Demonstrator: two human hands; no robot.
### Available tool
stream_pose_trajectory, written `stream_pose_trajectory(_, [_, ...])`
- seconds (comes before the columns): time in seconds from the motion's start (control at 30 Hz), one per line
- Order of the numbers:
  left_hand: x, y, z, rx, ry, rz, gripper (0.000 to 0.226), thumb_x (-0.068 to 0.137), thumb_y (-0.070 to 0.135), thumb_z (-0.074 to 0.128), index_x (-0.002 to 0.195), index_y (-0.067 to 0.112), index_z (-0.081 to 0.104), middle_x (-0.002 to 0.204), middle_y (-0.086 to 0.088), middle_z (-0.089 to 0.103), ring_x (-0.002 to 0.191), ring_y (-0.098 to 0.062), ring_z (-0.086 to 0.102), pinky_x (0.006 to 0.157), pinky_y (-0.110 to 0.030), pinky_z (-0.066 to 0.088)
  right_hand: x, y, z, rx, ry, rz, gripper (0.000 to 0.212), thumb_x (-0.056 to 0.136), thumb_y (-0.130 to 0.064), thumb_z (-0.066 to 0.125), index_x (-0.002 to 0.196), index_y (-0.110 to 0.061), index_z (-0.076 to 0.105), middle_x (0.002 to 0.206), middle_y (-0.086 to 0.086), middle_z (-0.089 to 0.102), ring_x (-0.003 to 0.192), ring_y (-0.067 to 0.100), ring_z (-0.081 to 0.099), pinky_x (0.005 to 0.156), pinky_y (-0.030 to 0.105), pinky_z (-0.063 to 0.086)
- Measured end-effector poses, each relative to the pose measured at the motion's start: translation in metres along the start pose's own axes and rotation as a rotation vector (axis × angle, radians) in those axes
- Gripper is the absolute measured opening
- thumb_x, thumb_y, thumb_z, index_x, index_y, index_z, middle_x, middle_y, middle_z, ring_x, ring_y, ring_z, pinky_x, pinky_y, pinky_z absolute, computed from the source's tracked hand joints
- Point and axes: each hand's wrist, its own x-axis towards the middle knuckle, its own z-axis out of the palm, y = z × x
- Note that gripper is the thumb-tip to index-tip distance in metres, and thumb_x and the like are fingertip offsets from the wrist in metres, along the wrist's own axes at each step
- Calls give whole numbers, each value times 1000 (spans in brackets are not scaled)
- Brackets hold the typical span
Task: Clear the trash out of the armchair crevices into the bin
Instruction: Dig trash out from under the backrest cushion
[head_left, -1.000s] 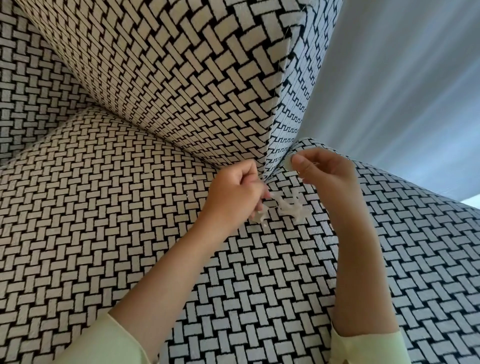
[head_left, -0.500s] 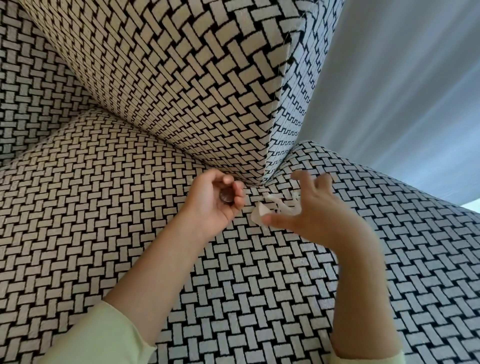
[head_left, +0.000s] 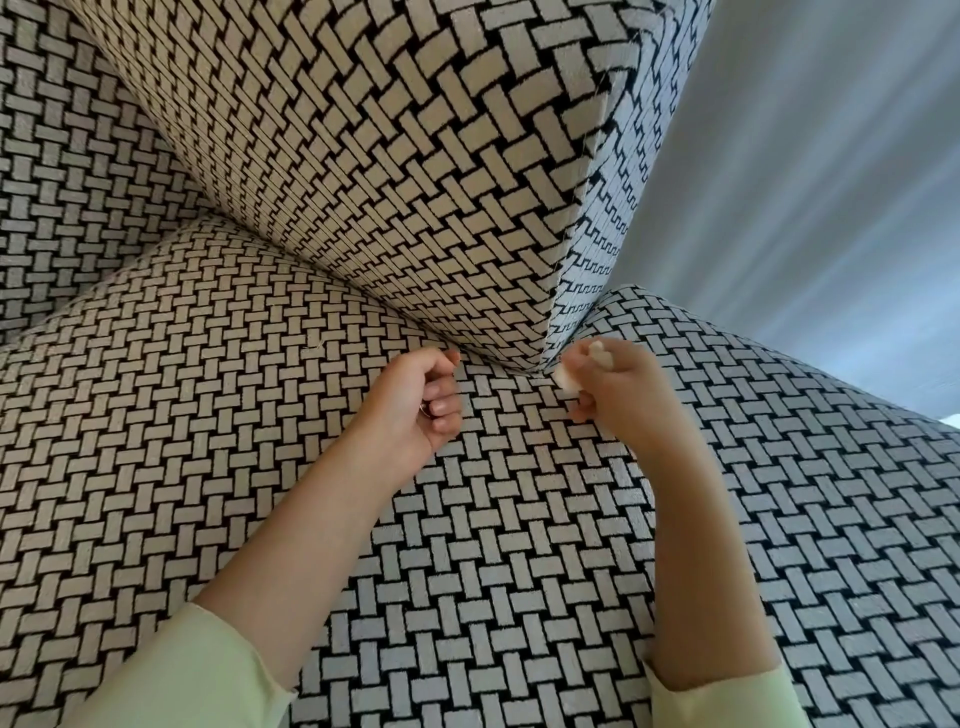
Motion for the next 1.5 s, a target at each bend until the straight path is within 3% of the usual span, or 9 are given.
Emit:
stream_pose_trajectory(0.23, [23, 6, 0, 1340, 261, 839, 24, 93, 5, 41, 102, 6, 62, 92, -12, 66, 71, -22, 59, 61, -22, 41, 11, 3, 8, 42, 289, -56, 37, 85, -7, 39, 53, -19, 24, 49, -6, 24, 47, 11, 19, 48, 25, 17])
stream_pose_trajectory(0.4, [29, 2, -14, 1405, 197, 1013, 22, 85, -12, 37, 92, 3, 52, 85, -8, 49, 69, -21, 47, 51, -21, 29, 15, 10, 7, -393, 423, -126, 19, 86, -10, 43, 85, -17, 61, 59, -6, 43, 58, 10, 38, 54, 26, 28])
stream_pose_trajectory(0.53, [33, 4, -19, 1644, 141, 1020, 16, 88, -2, 43, 92, 3, 58, 100, -12, 57, 73, -32, 58, 53, -31, 38, 20, 10, 13, -780, 379, -170, 33, 94, -8, 38, 121, -10, 57, 96, 8, 62, 88, 19, 52, 80, 29, 39])
stream_pose_trajectory(0.77, [35, 24, -15, 2219, -131, 990, 24, 96, 7, 34, 119, 6, 39, 69, 0, 47, 67, -23, 54, 54, -31, 38, 38, 27, 25, -1020, 332, -181, 25, 91, -20, 41, 106, -9, 58, 150, 5, 13, 136, 28, 9, 110, 50, 15])
stream_pose_trajectory(0.87, [30, 24, -6, 2248, -393, 1008, 31, 96, 7, 35, 127, 7, 30, 63, 0, 37, 66, -22, 56, 54, -29, 42, 40, 28, 26, -1092, 311, -230, 39, 93, -25, 35, 126, -11, 51, 155, 6, 16, 144, 22, 1, 114, 45, -7])
stream_pose_trajectory(1.0, [33, 20, -1, 2175, -474, 948, 50, 88, -4, 37, 133, 12, 23, 63, 0, 34, 53, -14, 34, 49, -28, 33, 48, 19, 17, -1092, 165, -245, 52, 93, -32, 25, 143, -19, 35, 151, 0, 31, 143, 16, 15, 118, 39, -3])
stream_pose_trajectory(1.17, [32, 22, 1, 2109, -439, 828, 24, 90, -2, 34, 105, 14, 41, 65, 1, 38, 54, -12, 35, 46, -25, 29, 77, -1, -3, -1318, -121, -118, 60, 76, -33, 20, 122, -14, 54, 129, 13, 54, 126, 24, 41, 114, 35, 15])
stream_pose_trajectory(1.37, [20, 20, -1, 1987, -373, 684, 28, 89, 0, 36, 113, 11, 47, 101, -8, 59, 89, -25, 55, 68, -30, 44, 51, 4, 9, -1141, 3, -251, 39, 86, -17, 48, 123, -7, 55, 130, 16, 54, 128, 27, 39, 109, 30, 24])
stream_pose_trajectory(1.5, [20, 14, -2, 1823, -310, 634, 29, 87, -3, 39, 106, 15, 50, 92, -1, 55, 78, -18, 49, 63, -28, 39, 30, 25, 23, -1025, 104, -309, 27, 88, -13, 45, 98, -1, 67, 112, 12, 65, 113, 25, 51, 103, 30, 30])
